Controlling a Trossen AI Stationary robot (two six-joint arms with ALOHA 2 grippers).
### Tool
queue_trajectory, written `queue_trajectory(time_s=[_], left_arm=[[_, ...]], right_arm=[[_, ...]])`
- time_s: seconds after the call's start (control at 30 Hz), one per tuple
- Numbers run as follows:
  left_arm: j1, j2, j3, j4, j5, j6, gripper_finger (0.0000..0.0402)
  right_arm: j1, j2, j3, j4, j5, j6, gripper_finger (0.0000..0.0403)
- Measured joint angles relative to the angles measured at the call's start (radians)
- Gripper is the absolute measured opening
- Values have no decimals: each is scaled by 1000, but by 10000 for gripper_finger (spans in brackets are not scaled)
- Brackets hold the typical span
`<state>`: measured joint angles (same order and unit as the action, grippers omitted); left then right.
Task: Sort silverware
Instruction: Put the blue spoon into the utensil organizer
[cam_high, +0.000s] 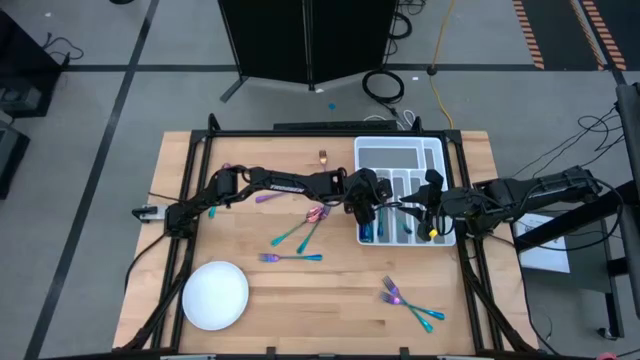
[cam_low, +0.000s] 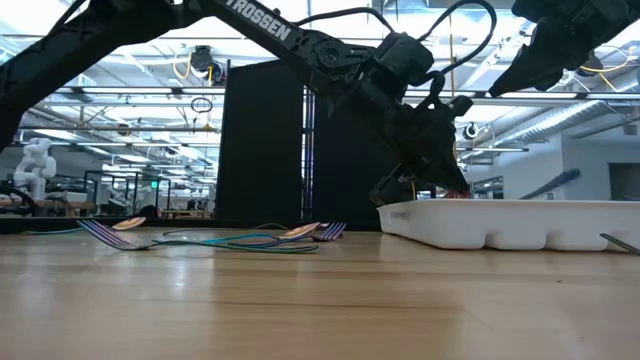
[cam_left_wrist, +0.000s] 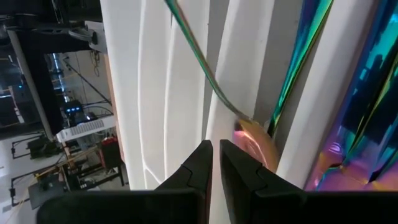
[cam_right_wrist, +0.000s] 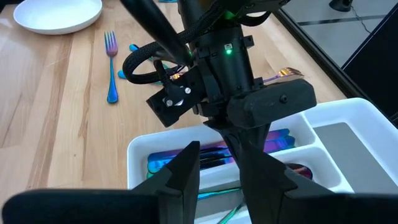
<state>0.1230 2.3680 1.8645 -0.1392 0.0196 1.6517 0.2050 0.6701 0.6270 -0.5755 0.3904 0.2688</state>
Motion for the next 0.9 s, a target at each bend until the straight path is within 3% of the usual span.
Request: queue_trajectory(time_s=[0.5, 0.73, 0.9], left_arm=[[-11, 0, 0, -1, 7, -22, 32], [-56, -65, 2, 0, -27, -398, 31], [-83, -137, 2, -131, -162, -651, 31]], right_arm=[[0, 0, 0, 0, 0, 0, 95], [0, 0, 0, -6, -5, 0, 95], [0, 0, 0, -10, -7, 8, 95]])
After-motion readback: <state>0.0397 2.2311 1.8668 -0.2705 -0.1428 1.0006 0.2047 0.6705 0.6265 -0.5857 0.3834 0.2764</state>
